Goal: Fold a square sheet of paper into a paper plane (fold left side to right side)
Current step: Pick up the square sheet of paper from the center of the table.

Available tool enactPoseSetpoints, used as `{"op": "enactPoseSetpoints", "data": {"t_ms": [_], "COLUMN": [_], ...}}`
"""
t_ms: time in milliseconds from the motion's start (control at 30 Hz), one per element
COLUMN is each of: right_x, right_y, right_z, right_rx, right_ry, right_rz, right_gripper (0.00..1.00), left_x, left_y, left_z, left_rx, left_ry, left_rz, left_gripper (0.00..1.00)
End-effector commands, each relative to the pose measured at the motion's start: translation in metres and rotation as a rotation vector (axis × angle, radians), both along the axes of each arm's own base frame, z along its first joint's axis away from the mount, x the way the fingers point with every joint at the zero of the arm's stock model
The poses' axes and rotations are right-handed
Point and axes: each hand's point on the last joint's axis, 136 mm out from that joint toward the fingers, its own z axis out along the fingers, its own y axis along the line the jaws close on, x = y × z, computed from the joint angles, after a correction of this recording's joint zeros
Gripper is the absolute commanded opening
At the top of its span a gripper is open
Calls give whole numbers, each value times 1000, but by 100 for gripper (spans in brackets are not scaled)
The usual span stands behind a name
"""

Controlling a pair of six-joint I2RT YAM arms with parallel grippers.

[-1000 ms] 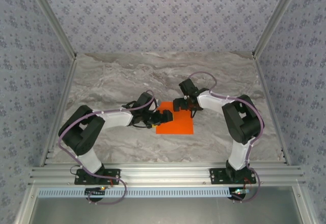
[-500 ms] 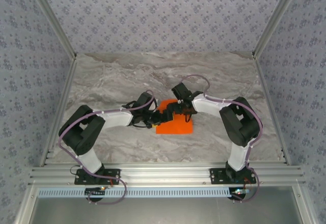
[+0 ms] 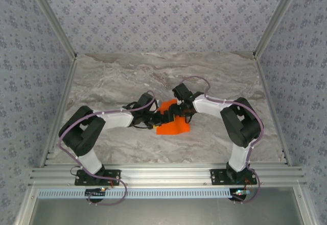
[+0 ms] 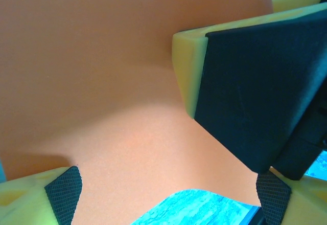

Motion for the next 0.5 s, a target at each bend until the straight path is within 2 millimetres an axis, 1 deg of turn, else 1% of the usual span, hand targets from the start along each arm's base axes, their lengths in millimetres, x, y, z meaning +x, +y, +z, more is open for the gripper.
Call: {"op": "enactPoseSetpoints", "data": {"t_ms": [0,100,233,367,467], "right_x": [-28,-28,-25,-22,-16], "right_y": [10,12,15,17,18], "right_z": [-2,2,10,21,38], "right_rx": [84,131,218,343,474], "right_ry": [96,85,68,62,29], "right_rz": [61,62,66,53,51], "right_gripper": [56,51,42,36,33], "left_x": [18,27,41,51,56], "left_y": [6,20,51,83,102], "left_z": [23,41,61,75,89], "left_rx": [-49,-81,-106,-152,-195], "left_ry": [-76,-112,-152,-166,-191], "left_rz": [38,66,124,184,216], "left_gripper": [92,92,94,94,95]}}
